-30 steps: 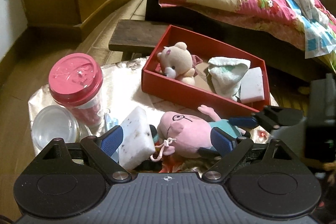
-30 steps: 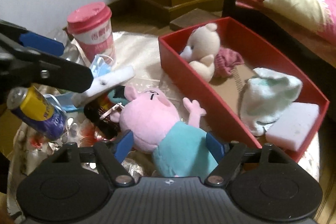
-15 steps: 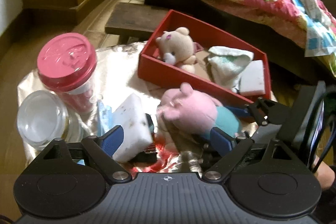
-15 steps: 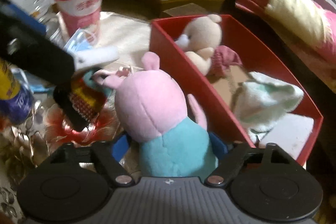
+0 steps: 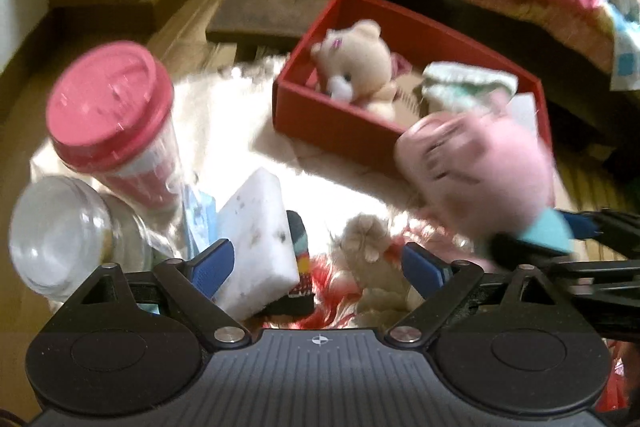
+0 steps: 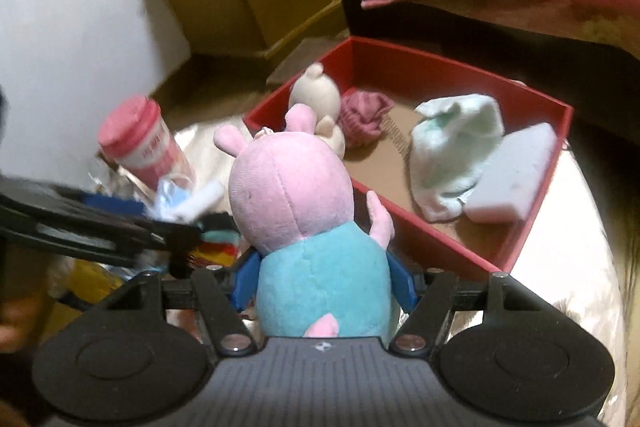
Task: Organize soft objects
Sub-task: 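Grasp the pink pig plush with the right tool while the left tool grasps the white sponge block, then lift the pig plush with the right tool while the left tool lifts the sponge block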
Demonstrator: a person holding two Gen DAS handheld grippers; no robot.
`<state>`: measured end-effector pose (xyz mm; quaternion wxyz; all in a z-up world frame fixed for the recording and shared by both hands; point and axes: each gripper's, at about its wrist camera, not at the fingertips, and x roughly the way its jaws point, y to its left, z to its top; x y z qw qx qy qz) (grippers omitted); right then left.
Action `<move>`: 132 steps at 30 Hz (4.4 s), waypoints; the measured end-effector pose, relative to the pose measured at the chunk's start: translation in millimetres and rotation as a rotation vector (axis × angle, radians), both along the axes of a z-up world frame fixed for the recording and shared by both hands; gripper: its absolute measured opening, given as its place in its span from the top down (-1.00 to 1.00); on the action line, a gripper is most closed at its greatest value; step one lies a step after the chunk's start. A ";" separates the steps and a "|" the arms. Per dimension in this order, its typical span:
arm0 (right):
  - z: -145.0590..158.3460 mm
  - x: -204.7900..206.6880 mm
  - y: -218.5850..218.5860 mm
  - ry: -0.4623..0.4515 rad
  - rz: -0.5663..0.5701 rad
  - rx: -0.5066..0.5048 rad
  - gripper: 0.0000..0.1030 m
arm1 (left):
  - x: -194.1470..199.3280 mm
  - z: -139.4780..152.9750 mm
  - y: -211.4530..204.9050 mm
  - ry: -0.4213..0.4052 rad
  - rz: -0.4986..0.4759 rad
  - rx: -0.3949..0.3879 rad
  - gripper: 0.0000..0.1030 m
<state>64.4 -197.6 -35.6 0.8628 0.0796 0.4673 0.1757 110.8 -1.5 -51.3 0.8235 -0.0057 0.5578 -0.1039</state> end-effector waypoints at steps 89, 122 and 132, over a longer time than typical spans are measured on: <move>131.4 -107.6 -35.9 -0.634 -0.275 0.299 0.24 | -84.3 132.7 -41.5 -0.671 -0.026 0.053 0.43; 147.8 -121.0 -41.9 -0.915 -0.392 0.216 0.24 | -43.3 149.6 -68.1 -0.792 -0.037 0.050 0.41; 147.6 -98.7 -39.8 -0.925 -0.402 0.176 0.24 | -27.1 145.5 -81.7 -0.803 -0.065 0.054 0.40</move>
